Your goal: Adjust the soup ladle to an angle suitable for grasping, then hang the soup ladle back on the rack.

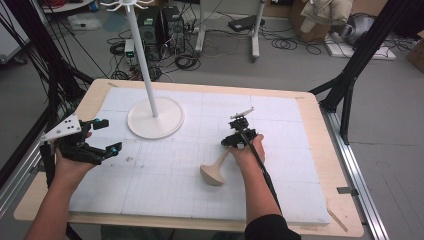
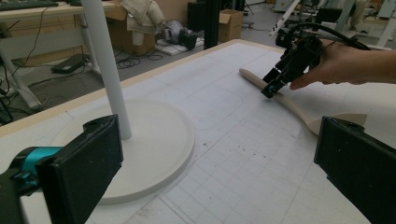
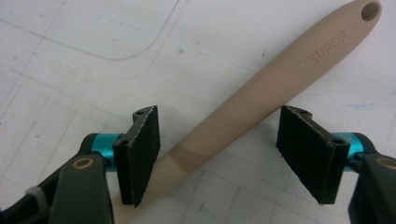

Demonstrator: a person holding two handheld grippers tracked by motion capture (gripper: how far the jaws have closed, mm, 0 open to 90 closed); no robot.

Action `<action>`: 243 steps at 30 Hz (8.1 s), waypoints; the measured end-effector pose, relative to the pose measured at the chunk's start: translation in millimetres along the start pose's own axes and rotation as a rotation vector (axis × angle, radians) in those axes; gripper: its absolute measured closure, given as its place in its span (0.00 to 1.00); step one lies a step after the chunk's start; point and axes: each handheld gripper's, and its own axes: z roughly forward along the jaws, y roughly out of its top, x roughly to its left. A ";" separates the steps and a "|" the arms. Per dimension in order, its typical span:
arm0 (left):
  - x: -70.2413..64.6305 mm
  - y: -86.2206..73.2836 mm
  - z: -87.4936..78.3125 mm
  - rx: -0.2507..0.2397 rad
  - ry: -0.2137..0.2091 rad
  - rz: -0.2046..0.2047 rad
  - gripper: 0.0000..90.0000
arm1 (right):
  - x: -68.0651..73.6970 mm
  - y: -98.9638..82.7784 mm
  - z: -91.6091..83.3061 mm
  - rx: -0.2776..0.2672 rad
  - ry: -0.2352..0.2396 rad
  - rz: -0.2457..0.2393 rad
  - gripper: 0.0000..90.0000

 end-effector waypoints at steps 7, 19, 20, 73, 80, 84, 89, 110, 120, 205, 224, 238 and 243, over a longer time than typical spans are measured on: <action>0.1 -0.1 0.8 0.000 -0.001 0.001 0.02 | 0.1 0.0 -2.7 0.007 0.010 -0.019 0.42; 0.3 0.2 -0.2 0.003 -0.001 0.003 0.02 | 12.5 -0.7 -10.5 0.044 -0.057 -0.253 0.63; 0.3 0.2 -0.2 0.003 -0.001 0.003 0.02 | 12.5 -0.7 -10.5 0.044 -0.057 -0.253 0.63; 0.7 -0.7 4.2 0.020 -0.003 0.000 0.02 | 6.9 -2.2 -15.8 0.049 0.038 -0.129 0.84; -2.0 1.0 5.8 0.020 0.001 -0.007 0.02 | -3.6 -6.9 -38.6 -0.054 0.091 -0.116 0.84; -8.3 5.9 4.7 0.026 0.003 -0.009 0.02 | -11.9 -12.7 -57.4 -0.145 0.126 -0.115 0.84; -16.0 13.4 3.6 0.028 0.009 -0.012 0.02 | -23.3 -21.0 -78.2 -0.247 0.182 -0.101 0.84; -22.4 25.2 -1.3 0.008 0.026 0.004 0.02 | -37.8 -29.3 -98.8 -0.347 0.230 -0.102 0.84; -22.1 25.2 3.5 0.015 0.017 0.008 0.02 | -36.3 -30.4 -102.8 -0.353 0.218 -0.114 0.84; -6.1 23.5 -27.0 -0.035 0.038 0.020 0.02 | 93.8 220.4 -186.6 -0.421 0.408 -0.582 0.84; -6.2 20.5 -30.4 -0.039 0.039 0.016 0.02 | 114.6 229.0 -178.8 -0.417 0.456 -0.615 0.84; -6.2 20.6 -37.2 -0.047 0.051 0.014 0.02 | 129.7 240.7 -174.3 -0.373 0.439 -0.629 0.84; -6.2 19.9 -36.7 -0.043 0.048 0.015 0.02 | 131.8 241.5 -168.8 -0.355 0.432 -0.622 0.84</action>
